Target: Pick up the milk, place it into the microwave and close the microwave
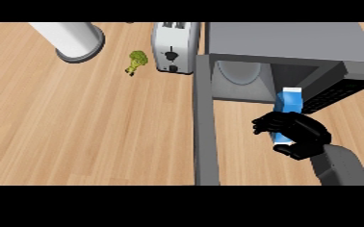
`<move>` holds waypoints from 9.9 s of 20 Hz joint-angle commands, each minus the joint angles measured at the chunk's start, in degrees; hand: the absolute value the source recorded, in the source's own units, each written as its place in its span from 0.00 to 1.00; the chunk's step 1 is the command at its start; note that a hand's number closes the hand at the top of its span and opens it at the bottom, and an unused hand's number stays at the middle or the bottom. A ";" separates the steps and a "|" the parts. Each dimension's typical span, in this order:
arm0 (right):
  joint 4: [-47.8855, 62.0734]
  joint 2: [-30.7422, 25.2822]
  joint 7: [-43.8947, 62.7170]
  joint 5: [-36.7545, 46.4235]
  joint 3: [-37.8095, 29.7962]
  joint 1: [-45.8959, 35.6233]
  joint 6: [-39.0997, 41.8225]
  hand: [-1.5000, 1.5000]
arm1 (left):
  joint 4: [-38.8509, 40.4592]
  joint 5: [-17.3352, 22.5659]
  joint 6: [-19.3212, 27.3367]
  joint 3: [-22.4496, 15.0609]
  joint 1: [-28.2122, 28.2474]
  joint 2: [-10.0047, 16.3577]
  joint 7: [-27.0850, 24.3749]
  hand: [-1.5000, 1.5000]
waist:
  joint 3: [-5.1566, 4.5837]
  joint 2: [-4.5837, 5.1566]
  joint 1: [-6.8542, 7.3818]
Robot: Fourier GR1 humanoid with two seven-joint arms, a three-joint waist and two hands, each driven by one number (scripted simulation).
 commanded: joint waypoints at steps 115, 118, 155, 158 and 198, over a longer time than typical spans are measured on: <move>51.03 1.57 -28.53 34.04 -12.73 -53.66 -88.88 0.00 | 9.64 9.41 -4.72 4.47 -12.99 12.46 7.80 0.00 | -0.53 3.59 9.00; 50.47 3.13 -29.70 34.02 -12.41 -54.52 -88.21 0.00 | 9.70 8.24 -3.72 4.61 -14.38 11.80 7.09 0.00 | -0.51 3.31 8.45; 48.59 9.05 -45.43 23.99 -18.76 -36.09 -56.50 0.00 | 19.77 -18.52 -20.33 -16.99 -14.12 -2.31 0.79 0.00 | -0.74 -0.86 -4.14; 46.11 8.91 -44.90 23.11 -17.99 -33.13 -52.53 0.00 | 20.65 -21.84 -16.39 -17.78 -18.14 -3.41 2.94 0.00 | -0.75 -1.19 -5.28; -28.65 0.19 -35.47 0.83 -6.23 34.31 -28.66 0.00 | 58.93 -44.54 19.84 -62.47 -43.33 -9.62 -10.70 1.00 | -0.99 -0.84 -8.90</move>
